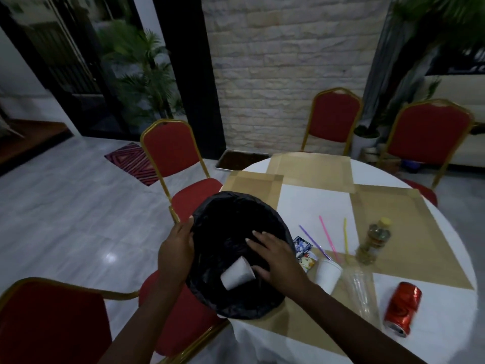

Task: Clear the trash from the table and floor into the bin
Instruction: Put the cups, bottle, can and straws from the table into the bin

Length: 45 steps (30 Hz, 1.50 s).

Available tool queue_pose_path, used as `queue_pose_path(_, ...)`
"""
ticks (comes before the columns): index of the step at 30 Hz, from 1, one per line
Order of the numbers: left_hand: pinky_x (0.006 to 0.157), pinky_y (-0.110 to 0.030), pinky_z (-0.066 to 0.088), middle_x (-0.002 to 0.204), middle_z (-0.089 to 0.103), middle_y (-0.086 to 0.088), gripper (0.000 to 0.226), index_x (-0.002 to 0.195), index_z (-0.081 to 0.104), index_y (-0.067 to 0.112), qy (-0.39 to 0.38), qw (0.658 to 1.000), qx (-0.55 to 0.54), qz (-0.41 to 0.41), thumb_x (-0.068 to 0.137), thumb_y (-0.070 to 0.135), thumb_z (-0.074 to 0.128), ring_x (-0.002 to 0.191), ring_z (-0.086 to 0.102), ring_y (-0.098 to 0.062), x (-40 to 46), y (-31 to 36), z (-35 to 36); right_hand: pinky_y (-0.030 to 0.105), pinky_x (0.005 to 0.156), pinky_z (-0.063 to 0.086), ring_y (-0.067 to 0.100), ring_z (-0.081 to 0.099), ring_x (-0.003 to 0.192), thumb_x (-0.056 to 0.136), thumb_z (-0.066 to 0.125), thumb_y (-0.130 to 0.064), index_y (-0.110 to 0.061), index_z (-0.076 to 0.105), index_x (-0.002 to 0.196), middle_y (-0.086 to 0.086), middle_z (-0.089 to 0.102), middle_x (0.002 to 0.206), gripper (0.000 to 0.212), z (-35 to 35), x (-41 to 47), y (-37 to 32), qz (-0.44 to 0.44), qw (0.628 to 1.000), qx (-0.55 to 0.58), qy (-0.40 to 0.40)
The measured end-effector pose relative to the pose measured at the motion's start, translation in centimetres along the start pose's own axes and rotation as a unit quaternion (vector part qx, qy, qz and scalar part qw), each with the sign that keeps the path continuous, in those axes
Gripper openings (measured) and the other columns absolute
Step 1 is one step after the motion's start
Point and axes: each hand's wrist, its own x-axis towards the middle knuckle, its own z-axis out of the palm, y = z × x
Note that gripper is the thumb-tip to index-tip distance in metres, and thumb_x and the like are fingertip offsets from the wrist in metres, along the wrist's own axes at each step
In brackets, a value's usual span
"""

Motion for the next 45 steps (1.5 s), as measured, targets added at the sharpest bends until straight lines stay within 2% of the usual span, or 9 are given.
queue_pose_path(7, 0.055, -0.028, 0.046, 0.094, 0.065, -0.012, 0.035, 0.12, 0.063, 0.01, -0.001, 1.0, 0.001, 0.002, 0.087, 0.001, 0.063, 0.074, 0.062, -0.026, 0.9, 0.2, 0.8, 0.039, 0.106, 0.033, 0.021, 0.034, 0.135, 0.084, 0.064, -0.032, -0.02, 0.038, 0.142, 0.003, 0.035, 0.149, 0.065, -4.1, -7.0, 6.5, 0.19, 0.97, 0.006, 0.154)
queue_pose_path(13, 0.067, -0.035, 0.048, 0.099, 0.065, -0.02, 0.038, 0.123, 0.06, 0.005, 0.0, 1.0, 0.0, -0.001, 0.086, -0.004, 0.061, 0.084, 0.063, -0.033, 1.0, 0.7, 0.9, 0.059, 0.099, 0.037, 0.039, 0.026, 0.138, 0.054, 0.083, -0.053, -0.014, 0.021, 0.147, 0.016, 0.019, 0.154, 0.118, 0.5, -12.4, 13.0, 0.331, 0.94, -0.046, -0.071)
queue_pose_path(16, 0.067, -0.035, 0.047, 0.098, 0.065, -0.021, 0.04, 0.124, 0.059, 0.005, 0.003, 1.0, 0.003, 0.001, 0.085, -0.006, 0.061, 0.083, 0.062, -0.034, 1.0, 0.9, 0.5, 0.064, 0.1, 0.029, 0.042, 0.025, 0.137, 0.057, 0.078, -0.059, -0.01, 0.027, 0.146, 0.021, 0.02, 0.153, 0.114, 2.3, -13.0, 14.3, 0.332, 0.931, -0.077, -0.133)
queue_pose_path(19, 0.067, -0.031, 0.044, 0.101, 0.064, -0.019, 0.038, 0.125, 0.059, 0.008, -0.001, 1.0, 0.011, -0.009, 0.089, -0.002, 0.059, 0.086, 0.062, -0.031, 0.4, 1.3, 0.3, 0.062, 0.086, 0.043, 0.044, 0.049, 0.12, 0.045, 0.08, -0.066, -0.007, 0.04, 0.136, 0.026, 0.046, 0.138, 0.116, 3.7, -13.8, 15.3, 0.359, 0.915, -0.083, -0.164)
queue_pose_path(23, 0.066, -0.03, 0.044, 0.102, 0.064, -0.019, 0.038, 0.126, 0.059, 0.007, 0.001, 1.0, 0.009, -0.017, 0.089, -0.001, 0.058, 0.086, 0.062, -0.031, 0.6, 1.5, 0.4, 0.06, 0.08, 0.048, 0.043, 0.059, 0.109, 0.029, 0.087, -0.059, -0.006, 0.051, 0.126, 0.027, 0.058, 0.123, 0.117, 4.1, -13.3, 15.5, 0.353, 0.92, -0.076, -0.152)
queue_pose_path(27, 0.062, -0.029, 0.043, 0.097, 0.064, -0.019, 0.037, 0.123, 0.06, 0.006, 0.006, 1.0, 0.015, -0.003, 0.088, -0.003, 0.06, 0.08, 0.062, -0.03, 0.7, 1.6, 0.7, 0.056, 0.086, 0.048, 0.044, 0.056, 0.109, 0.033, 0.089, -0.049, -0.009, 0.039, 0.129, 0.028, 0.054, 0.122, 0.116, 2.9, -12.5, 14.6, 0.341, 0.928, -0.073, -0.134)
queue_pose_path(37, 0.062, -0.029, 0.046, 0.096, 0.065, -0.018, 0.039, 0.122, 0.061, 0.002, 0.02, 1.0, 0.004, 0.015, 0.084, -0.006, 0.064, 0.079, 0.063, -0.03, 1.1, 1.3, 1.5, 0.054, 0.1, 0.037, 0.04, 0.032, 0.13, 0.061, 0.087, -0.032, -0.004, 0.043, 0.136, 0.024, 0.032, 0.14, 0.091, -6.4, -6.6, 7.5, 0.297, 0.928, -0.051, 0.219)
queue_pose_path(42, 0.062, -0.034, 0.053, 0.096, 0.065, -0.014, 0.042, 0.125, 0.06, 0.009, 0.016, 1.0, -0.021, 0.009, 0.086, -0.004, 0.062, 0.079, 0.063, -0.026, 1.4, 1.5, 1.9, 0.039, 0.104, 0.028, 0.031, 0.025, 0.136, 0.071, 0.079, -0.042, -0.011, 0.036, 0.141, 0.018, 0.027, 0.147, 0.088, -6.8, -3.4, 2.2, 0.194, 0.964, -0.005, 0.183)
queue_pose_path(45, 0.06, -0.037, 0.055, 0.093, 0.064, -0.012, 0.041, 0.125, 0.06, 0.011, 0.012, 0.999, -0.033, 0.005, 0.087, -0.003, 0.06, 0.076, 0.062, -0.023, 1.5, 1.5, 1.9, 0.044, 0.107, 0.031, 0.031, 0.024, 0.137, 0.073, 0.07, -0.05, -0.018, 0.034, 0.142, 0.014, 0.025, 0.15, 0.084, -3.9, -2.2, 0.4, 0.139, 0.988, 0.024, 0.069)
